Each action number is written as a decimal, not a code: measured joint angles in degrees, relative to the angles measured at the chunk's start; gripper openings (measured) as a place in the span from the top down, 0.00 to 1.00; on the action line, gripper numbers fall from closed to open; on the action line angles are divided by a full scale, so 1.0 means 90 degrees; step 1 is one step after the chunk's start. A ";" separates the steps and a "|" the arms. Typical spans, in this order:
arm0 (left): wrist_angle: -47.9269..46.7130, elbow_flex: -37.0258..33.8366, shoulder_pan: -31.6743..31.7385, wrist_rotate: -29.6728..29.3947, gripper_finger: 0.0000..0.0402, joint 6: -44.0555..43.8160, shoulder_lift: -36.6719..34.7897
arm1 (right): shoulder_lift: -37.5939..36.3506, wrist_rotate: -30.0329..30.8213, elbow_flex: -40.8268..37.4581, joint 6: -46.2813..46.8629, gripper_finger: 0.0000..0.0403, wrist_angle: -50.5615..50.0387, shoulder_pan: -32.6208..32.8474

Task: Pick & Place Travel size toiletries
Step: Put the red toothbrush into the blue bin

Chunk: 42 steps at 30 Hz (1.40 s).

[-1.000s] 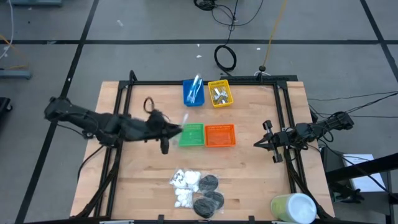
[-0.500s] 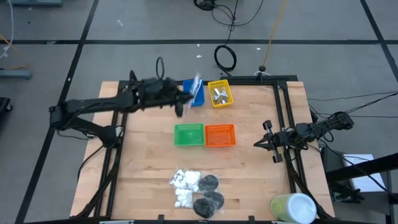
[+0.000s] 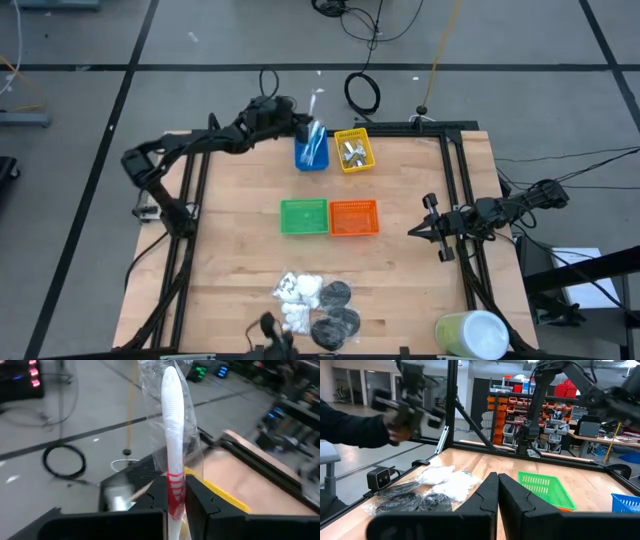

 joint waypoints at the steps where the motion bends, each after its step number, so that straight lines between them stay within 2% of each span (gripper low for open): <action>1: 0.0060 0.0001 0.0102 -0.0064 0.95 -0.0095 0.0112 | 0.0000 0.0000 -0.0002 0.0000 1.00 0.0000 -0.0002; 7: 0.0103 -0.0001 0.0390 -0.0322 0.95 -0.0330 0.0620 | 0.0000 0.0000 0.0000 0.0000 1.00 0.0000 -0.0001; 12: 0.0094 -0.0001 0.0317 -0.0592 0.95 0.0056 0.0801 | 0.0000 0.0000 0.0000 0.0000 1.00 0.0000 0.0000; 17: 0.0031 -0.0001 0.0196 -0.1021 0.95 0.0168 0.0866 | 0.0000 0.0000 -0.0002 0.0000 1.00 0.0000 -0.0002; 25: -0.0100 -0.0001 -0.0006 -0.1207 0.95 0.0235 0.0866 | 0.0000 0.0000 -0.0001 0.0000 1.00 0.0000 -0.0001; 31: -0.0438 -0.0001 -0.0139 -0.1712 0.95 0.0210 0.0868 | 0.0000 0.0000 -0.0002 0.0000 1.00 0.0000 -0.0002; 42: -0.0919 0.0002 -0.0244 -0.1756 0.95 -0.0274 0.0871 | 0.0001 0.0000 -0.0001 0.0000 1.00 -0.0001 -0.0002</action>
